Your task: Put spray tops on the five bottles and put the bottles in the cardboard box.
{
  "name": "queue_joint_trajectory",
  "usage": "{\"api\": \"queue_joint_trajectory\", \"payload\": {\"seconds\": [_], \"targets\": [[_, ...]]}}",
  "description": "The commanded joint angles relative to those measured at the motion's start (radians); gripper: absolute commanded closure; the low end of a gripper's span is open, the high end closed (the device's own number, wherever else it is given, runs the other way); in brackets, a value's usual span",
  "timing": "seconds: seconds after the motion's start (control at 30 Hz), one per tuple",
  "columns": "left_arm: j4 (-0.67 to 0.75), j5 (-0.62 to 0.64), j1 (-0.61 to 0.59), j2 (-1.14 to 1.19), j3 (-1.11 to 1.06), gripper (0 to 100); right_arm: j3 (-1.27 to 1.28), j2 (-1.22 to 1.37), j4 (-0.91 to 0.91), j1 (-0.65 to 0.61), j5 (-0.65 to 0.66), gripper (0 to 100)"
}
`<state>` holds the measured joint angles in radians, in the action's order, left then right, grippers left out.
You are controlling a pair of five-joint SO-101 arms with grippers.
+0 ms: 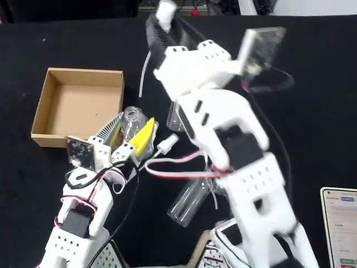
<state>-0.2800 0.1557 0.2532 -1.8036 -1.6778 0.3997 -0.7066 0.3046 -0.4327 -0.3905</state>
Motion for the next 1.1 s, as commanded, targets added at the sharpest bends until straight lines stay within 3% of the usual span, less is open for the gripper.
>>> {"api": "queue_joint_trajectory", "payload": {"seconds": [0.0,0.3,0.6,0.87,1.07], "targets": [[-0.029,0.012,0.016,0.017,-0.022,84,0.021,-0.139,0.006,-0.018,0.018,98.7],[-0.029,0.011,0.013,0.029,-0.022,84,0.093,-0.15,0.003,-0.107,0.025,98.7],[-0.035,0.008,0.008,0.029,-0.024,84,0.119,-0.125,0.0,-0.157,0.163,98.7],[-0.035,0.006,0.012,0.029,-0.024,84,0.248,-0.124,-0.227,-0.155,0.204,98.8],[-0.035,0.006,0.013,0.029,-0.024,84,0.259,-0.122,-0.239,-0.155,0.204,98.8]]}}
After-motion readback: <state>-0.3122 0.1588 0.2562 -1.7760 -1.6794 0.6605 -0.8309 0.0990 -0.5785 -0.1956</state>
